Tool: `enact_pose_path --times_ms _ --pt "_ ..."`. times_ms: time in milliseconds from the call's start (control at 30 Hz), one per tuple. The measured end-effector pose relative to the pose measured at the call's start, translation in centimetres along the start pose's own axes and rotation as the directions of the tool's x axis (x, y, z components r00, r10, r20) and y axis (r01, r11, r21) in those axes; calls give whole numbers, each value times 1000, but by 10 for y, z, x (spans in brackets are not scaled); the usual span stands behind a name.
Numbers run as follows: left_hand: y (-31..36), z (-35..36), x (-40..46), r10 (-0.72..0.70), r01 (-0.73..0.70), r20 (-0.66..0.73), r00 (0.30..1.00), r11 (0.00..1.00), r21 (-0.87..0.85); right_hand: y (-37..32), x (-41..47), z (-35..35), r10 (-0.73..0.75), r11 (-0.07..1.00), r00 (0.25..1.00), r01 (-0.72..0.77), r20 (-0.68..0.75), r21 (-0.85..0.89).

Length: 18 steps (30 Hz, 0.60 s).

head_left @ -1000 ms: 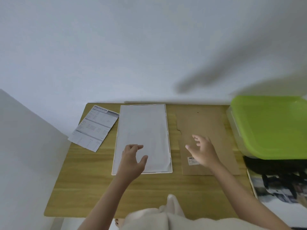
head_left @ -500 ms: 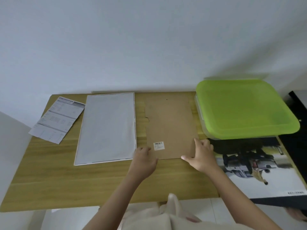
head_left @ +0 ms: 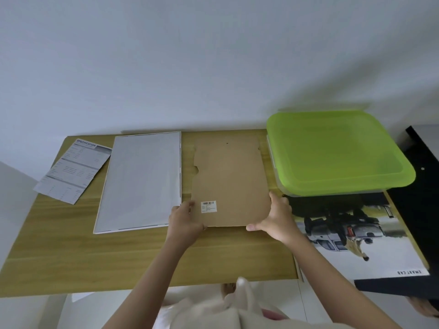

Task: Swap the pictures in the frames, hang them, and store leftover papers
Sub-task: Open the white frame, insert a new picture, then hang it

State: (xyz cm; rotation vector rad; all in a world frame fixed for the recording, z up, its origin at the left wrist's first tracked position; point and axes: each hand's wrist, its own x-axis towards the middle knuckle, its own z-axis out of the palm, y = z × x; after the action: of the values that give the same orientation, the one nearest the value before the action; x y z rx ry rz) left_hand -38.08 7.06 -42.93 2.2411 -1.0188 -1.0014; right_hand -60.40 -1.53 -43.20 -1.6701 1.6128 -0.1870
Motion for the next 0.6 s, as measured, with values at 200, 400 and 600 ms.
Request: enact_pose_path --times_ms 200,400,600 --pt "-12 -27 -9 104 -105 -52 993 994 -21 -16 -11 11 -16 998 1000 16 -12 56" --pt "-37 -76 -8 120 -125 -72 990 990 -69 -58 -16 39 -82 991 997 83 -8 109" --pt "-74 -136 -1 61 -69 -93 994 994 -90 -116 -14 83 -155 983 987 148 53 110"
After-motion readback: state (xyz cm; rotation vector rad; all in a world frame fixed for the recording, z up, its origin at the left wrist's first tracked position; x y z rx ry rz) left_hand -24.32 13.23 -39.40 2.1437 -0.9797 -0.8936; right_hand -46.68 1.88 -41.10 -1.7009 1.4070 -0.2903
